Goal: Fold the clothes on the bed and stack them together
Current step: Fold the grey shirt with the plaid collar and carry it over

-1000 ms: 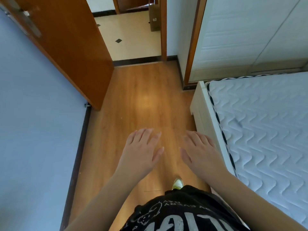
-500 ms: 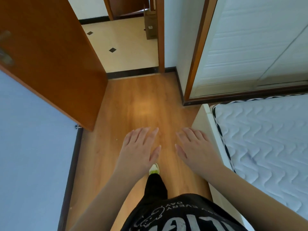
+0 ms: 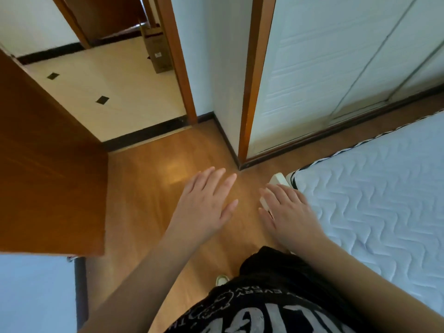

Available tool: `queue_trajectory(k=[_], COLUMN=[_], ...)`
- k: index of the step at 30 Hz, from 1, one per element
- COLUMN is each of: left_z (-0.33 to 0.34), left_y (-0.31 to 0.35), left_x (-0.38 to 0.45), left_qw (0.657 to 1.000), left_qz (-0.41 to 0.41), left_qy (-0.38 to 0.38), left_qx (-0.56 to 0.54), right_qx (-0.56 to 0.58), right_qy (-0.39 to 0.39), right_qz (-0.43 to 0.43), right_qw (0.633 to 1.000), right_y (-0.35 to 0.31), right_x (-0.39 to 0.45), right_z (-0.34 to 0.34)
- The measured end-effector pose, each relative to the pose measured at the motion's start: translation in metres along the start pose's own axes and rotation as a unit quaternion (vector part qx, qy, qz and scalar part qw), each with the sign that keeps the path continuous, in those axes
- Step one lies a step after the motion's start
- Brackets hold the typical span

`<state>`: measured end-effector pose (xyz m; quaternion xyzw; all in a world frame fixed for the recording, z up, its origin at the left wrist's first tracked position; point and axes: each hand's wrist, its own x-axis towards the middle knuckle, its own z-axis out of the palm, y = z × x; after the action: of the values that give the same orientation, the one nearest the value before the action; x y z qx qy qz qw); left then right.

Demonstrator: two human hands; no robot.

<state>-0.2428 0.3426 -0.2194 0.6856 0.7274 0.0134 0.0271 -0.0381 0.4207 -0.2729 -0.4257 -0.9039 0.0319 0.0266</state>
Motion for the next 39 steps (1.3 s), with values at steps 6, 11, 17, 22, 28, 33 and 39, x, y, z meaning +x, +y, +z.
queue_trajectory(k=[6, 11, 17, 22, 28, 33, 39], left_z=[0.011, 0.015, 0.007, 0.008, 0.009, 0.001, -0.008], left_y=[-0.017, -0.014, -0.008, -0.01, -0.009, -0.01, 0.006], left_x=[0.11, 0.203, 0.297, 0.358, 0.451, 0.519, 0.584], left_qw=[0.998, 0.992, 0.988, 0.98, 0.958, 0.938, 0.913], left_qz=[0.06, 0.11, 0.15, 0.197, 0.284, 0.345, 0.405], left_qy=[-0.031, -0.058, -0.04, -0.027, -0.029, -0.036, -0.041], left_qx=[-0.011, -0.012, 0.015, 0.022, 0.011, 0.016, 0.003], right_qx=[0.008, 0.04, 0.035, 0.052, 0.042, 0.029, 0.059], right_qy=[-0.003, -0.021, -0.061, -0.033, 0.011, 0.036, 0.021], right_qz=[0.06, 0.118, 0.141, 0.187, 0.253, 0.325, 0.427], right_qw=[0.998, 0.992, 0.987, 0.98, 0.967, 0.945, 0.902], right_y=[0.039, 0.085, 0.152, 0.169, 0.196, 0.218, 0.238], right_x=[0.075, 0.138, 0.199, 0.242, 0.296, 0.331, 0.346], right_z=[-0.002, -0.009, -0.009, -0.013, -0.013, -0.019, -0.021])
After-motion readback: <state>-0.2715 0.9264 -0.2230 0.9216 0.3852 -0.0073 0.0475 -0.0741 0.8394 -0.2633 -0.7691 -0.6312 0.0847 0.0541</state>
